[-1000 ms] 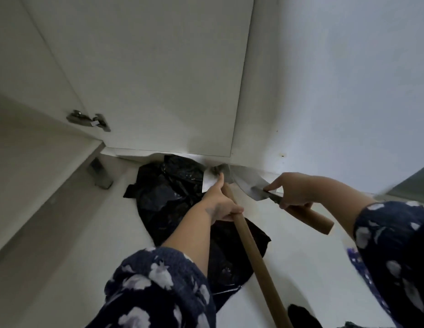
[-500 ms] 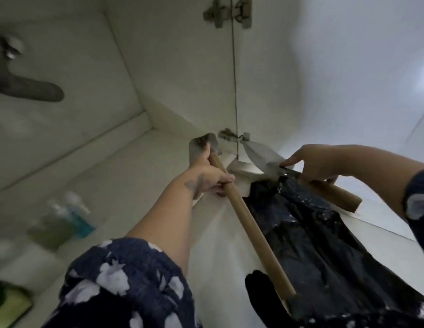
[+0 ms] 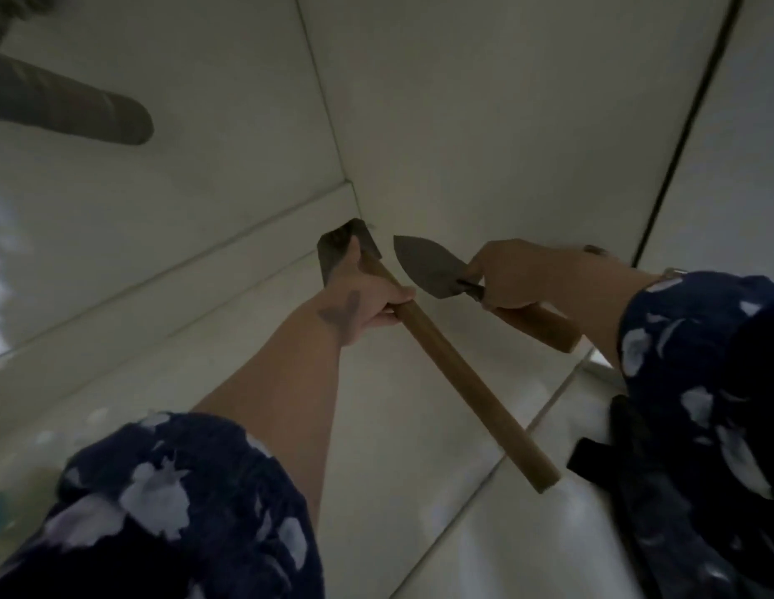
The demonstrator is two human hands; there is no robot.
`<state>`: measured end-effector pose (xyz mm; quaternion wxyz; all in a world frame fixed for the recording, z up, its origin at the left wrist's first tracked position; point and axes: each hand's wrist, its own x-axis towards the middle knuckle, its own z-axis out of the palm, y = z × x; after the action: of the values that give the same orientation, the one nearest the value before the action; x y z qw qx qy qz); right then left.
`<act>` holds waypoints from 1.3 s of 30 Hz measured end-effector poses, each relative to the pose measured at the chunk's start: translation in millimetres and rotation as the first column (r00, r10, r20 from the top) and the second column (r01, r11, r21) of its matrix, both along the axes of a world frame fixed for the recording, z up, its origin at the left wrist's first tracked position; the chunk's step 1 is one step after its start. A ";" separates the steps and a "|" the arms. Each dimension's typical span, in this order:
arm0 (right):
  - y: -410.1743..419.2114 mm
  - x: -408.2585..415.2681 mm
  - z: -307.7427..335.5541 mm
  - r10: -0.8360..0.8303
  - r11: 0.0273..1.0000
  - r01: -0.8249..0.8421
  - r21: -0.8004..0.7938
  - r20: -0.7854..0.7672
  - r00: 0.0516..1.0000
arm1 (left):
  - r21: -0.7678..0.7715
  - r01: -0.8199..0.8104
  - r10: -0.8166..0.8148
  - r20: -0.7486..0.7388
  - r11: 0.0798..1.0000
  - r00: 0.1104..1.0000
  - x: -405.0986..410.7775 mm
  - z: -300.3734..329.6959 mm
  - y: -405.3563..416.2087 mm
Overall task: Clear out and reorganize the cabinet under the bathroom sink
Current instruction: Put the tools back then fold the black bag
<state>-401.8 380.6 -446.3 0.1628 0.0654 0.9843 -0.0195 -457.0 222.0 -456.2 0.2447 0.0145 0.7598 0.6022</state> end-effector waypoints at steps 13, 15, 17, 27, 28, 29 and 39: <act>10.4 -102.8 -64.4 -0.075 0.996 0.072 -0.059 -0.047 0.996 | 0.111 -0.076 0.076 0.009 0.991 0.997 -99.3 -34.5 19.9; 9.6 -102.6 -67.8 -0.086 0.995 0.081 -0.055 -0.082 0.993 | 0.126 -0.085 0.081 0.031 0.988 0.996 -99.0 -40.5 22.2; 10.6 -102.1 -69.4 -0.088 0.995 0.084 -0.050 -0.097 0.991 | 0.157 -0.102 0.098 0.034 0.982 0.995 -99.1 -43.5 22.8; -0.1 -22.4 -10.4 -0.047 0.998 0.043 -0.041 -0.097 0.994 | -0.305 0.012 -0.066 -0.165 0.952 0.984 -29.0 -13.6 -14.1; -3.3 -4.7 0.6 -0.033 0.999 0.032 -0.023 -0.051 0.998 | -0.333 0.045 -0.097 -0.141 0.942 0.985 -9.6 -5.6 -18.5; -6.5 14.4 11.8 -0.020 1.000 0.020 0.000 0.002 1.000 | -0.366 0.088 -0.137 -0.109 0.926 0.985 11.8 3.2 -21.8; -13.3 215.7 79.4 -0.176 0.984 0.176 -0.003 -0.012 0.984 | -0.428 0.323 -0.385 -0.064 0.844 0.921 196.4 50.2 -29.0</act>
<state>-186.1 367.3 -366.9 0.1545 0.1519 0.9756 -0.0352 -260.6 193.0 -406.0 0.2924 0.1474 0.8689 0.3711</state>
